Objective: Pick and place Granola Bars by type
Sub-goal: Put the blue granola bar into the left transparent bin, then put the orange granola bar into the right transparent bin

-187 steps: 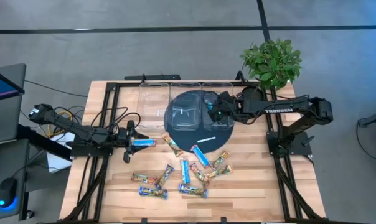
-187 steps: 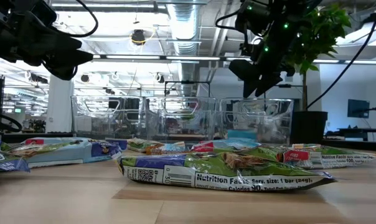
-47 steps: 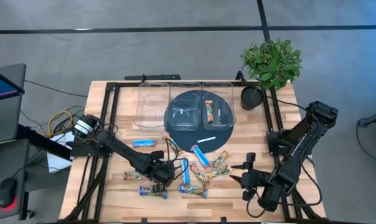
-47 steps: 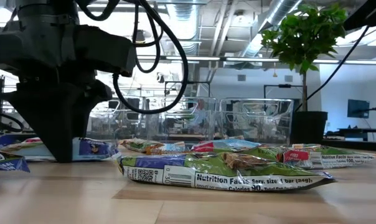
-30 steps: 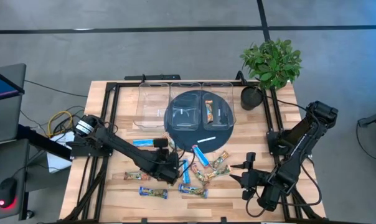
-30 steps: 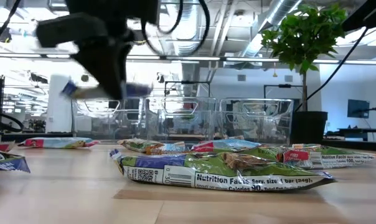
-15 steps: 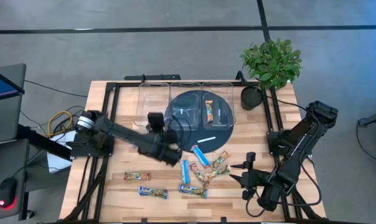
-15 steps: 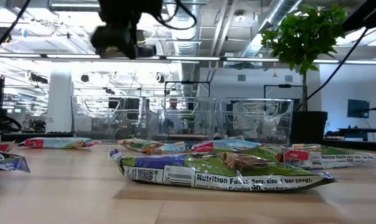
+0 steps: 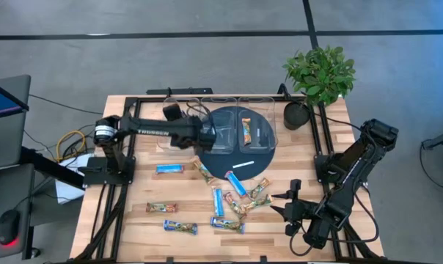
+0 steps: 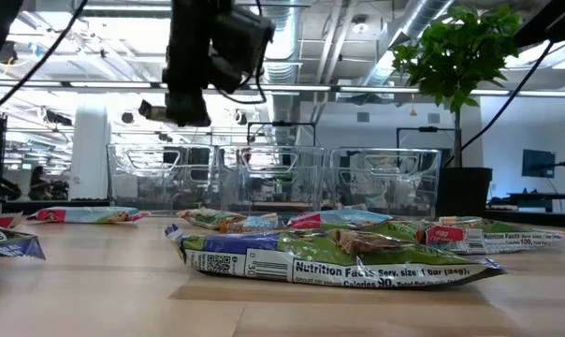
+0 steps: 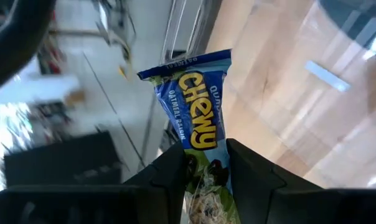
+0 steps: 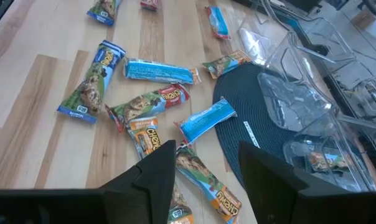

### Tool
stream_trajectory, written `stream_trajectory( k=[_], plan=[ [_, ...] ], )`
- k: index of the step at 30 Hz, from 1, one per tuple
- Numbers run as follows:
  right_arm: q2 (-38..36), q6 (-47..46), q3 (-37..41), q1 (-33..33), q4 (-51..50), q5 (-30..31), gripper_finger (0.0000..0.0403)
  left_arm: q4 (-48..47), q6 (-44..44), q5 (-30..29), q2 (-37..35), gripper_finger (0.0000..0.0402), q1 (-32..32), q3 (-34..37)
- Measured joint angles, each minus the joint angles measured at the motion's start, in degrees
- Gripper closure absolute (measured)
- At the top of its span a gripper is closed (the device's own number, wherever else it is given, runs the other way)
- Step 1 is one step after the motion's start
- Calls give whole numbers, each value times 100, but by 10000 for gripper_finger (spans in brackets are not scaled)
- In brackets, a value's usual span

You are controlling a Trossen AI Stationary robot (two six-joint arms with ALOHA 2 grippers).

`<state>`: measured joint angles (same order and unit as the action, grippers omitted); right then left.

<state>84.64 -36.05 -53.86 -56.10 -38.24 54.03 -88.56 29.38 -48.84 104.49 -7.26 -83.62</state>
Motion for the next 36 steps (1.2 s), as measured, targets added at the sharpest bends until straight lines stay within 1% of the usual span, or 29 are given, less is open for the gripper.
stream_trajectory(
  k=[4, 7, 10, 15, 23, 25, 27, 30, 32, 36],
  plan=[
    [0, -2, -1, 0, 36, 2, 234, 357, -24, 175, 2, 301, -445, 121],
    [0, -2, -1, 0, 62, -1, 234, 762, -281, 379, 2, 301, -651, 245],
    [0, -2, 1, 0, 75, 2, 234, 1231, -556, 647, 2, 298, -740, 338],
    [0, 0, -1, 0, 75, 2, 234, 1681, -766, 680, 2, 269, -755, 357],
    [0, -2, 2, 0, 102, 4, 234, 1750, -841, 636, 2, 205, -753, 357],
    [0, 0, 2, 43, 196, 29, 234, 1687, -855, 657, 2, 197, -720, 356],
    [0, 82, 83, 162, 493, 30, 234, 1563, -880, 759, 4, 195, -615, 285],
    [2, 539, 265, 479, 1009, -19, 234, 1341, -881, 766, 4, 199, -343, 74],
    [2, 702, 363, 782, 1308, -300, 234, 1093, -868, 761, 4, 204, -125, -125],
    [2, 757, 599, 1400, 1642, -1344, 234, 599, -707, 758, 4, 216, 426, -528]
  ],
)
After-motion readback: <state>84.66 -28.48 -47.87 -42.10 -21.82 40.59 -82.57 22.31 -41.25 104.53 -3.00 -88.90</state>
